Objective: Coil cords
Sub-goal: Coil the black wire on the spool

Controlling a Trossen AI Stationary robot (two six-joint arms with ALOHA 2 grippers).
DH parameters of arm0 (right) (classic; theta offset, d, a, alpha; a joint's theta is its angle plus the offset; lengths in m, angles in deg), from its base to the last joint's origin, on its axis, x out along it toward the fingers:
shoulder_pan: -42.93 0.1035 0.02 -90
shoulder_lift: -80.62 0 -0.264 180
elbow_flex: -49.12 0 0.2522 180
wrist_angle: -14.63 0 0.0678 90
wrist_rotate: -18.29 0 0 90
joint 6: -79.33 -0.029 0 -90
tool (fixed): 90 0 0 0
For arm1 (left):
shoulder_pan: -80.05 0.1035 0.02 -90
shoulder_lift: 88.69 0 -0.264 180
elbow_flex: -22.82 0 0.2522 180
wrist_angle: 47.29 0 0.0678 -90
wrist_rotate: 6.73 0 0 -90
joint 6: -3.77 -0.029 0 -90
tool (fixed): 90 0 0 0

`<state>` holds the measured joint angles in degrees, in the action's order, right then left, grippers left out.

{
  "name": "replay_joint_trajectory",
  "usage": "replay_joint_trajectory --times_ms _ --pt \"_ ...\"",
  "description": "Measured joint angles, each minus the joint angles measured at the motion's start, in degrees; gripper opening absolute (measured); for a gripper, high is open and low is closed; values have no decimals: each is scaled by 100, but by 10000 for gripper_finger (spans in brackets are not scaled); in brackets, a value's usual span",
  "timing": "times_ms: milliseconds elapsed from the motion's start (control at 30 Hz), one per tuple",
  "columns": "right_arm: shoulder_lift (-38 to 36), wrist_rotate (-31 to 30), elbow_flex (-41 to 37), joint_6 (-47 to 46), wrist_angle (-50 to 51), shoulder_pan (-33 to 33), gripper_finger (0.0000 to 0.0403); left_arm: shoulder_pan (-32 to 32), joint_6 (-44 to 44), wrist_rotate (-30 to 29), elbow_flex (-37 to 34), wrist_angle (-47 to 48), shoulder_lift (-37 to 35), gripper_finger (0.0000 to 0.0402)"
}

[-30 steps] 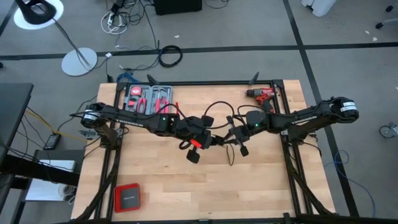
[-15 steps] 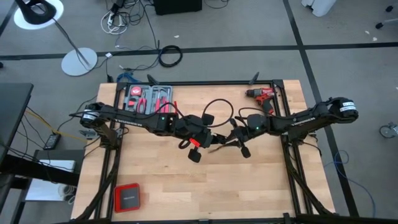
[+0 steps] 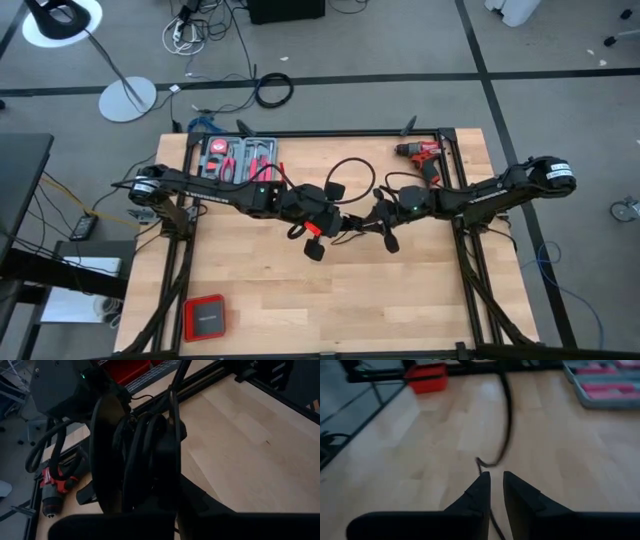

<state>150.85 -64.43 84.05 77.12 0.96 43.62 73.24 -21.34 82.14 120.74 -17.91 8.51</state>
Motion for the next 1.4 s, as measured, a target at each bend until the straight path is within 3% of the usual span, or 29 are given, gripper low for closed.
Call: replay_joint_trajectory --times_ms 167,367,533,800,967,1400 --pt "-1 -239 -15 -554 143 -1 52 0 -5 -57 0 2 0 0" --pt "0 -266 -279 -1222 -585 221 52 0 -18 -101 0 -3 2 0" --pt "-1 -708 -401 -1759 -950 377 52 -6 -302 -126 -2 -310 2 0" --pt "-2 -1358 -411 -1393 -1105 377 54 -7 -609 -171 -2 -825 2 0" --pt "-2 -998 -409 -1227 -1330 378 63 -7 -642 -273 -2 -867 2 0" --pt "-2 -900 -409 -1076 -1371 328 76 -4 -896 -354 -4 -1164 2 0"
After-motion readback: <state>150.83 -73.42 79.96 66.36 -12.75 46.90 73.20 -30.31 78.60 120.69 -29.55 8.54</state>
